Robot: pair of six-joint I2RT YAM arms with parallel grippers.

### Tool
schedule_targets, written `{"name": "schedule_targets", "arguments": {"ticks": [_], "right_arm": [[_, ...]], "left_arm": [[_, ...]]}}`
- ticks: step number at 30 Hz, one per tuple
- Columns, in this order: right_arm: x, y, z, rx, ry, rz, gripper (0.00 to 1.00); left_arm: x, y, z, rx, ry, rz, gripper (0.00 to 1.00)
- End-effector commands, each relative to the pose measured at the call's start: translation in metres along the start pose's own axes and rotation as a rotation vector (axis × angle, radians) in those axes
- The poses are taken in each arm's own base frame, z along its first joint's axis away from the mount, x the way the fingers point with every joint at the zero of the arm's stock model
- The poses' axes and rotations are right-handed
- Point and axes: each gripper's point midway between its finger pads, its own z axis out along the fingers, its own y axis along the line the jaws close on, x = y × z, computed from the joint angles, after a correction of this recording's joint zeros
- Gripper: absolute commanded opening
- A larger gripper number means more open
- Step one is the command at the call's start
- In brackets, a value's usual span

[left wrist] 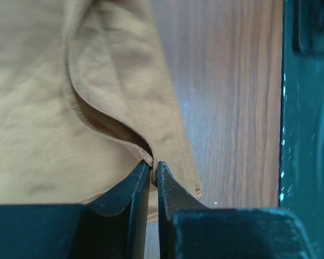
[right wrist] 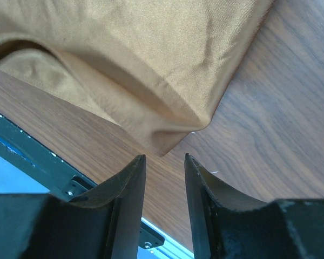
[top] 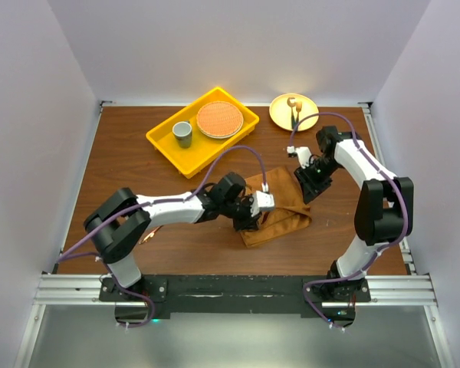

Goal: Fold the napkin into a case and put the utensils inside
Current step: Fold the rectangle-folded napkin at the center of the board.

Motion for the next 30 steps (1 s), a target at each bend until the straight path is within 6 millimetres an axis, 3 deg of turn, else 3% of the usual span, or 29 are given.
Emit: {"name": "schedule_targets", "arguments": {"ticks": [1, 7, 10, 11, 14, 17, 21, 25, 28, 30], "right_arm": [[-0.016, -0.003, -0.006, -0.004, -0.051, -0.04, 0.41], [-0.016, -0.001, 0.004, -0.038, -0.056, -0.031, 0.44], [-0.012, 0.001, 0.011, -0.059, -0.045, -0.025, 0.44], [-0.009, 0.001, 0.014, -0.061, -0.035, -0.026, 0.43], [0.002, 0.002, 0.024, -0.068, -0.01, -0.027, 0.41], [0.014, 0.003, 0.035, -0.072, 0.027, -0.032, 0.4], [0.026, 0.001, 0.045, -0.065, 0.06, -0.029, 0.35], [0.019, -0.012, 0.054, -0.018, 0.049, -0.015, 0.3], [0.01, -0.035, 0.063, 0.053, 0.064, 0.005, 0.27], [0.002, -0.05, 0.07, 0.087, 0.076, 0.014, 0.25]], "left_arm": [[0.001, -0.006, -0.002, -0.012, 0.015, 0.265, 0.18], [0.011, -0.006, -0.004, -0.021, 0.039, 0.39, 0.22], [0.008, -0.006, -0.005, -0.026, 0.037, 0.405, 0.34], [0.004, -0.006, -0.006, -0.027, 0.03, 0.405, 0.42], [-0.007, -0.015, -0.015, -0.001, 0.008, 0.405, 0.51], [-0.024, -0.014, -0.031, -0.041, -0.047, 0.374, 0.53], [-0.04, 0.019, -0.057, -0.122, -0.107, 0.2, 0.53], [-0.031, 0.074, -0.084, -0.275, -0.103, -0.001, 0.53], [-0.03, 0.093, -0.101, -0.336, -0.128, -0.07, 0.52], [-0.029, 0.096, -0.109, -0.36, -0.133, -0.079, 0.52]]}}
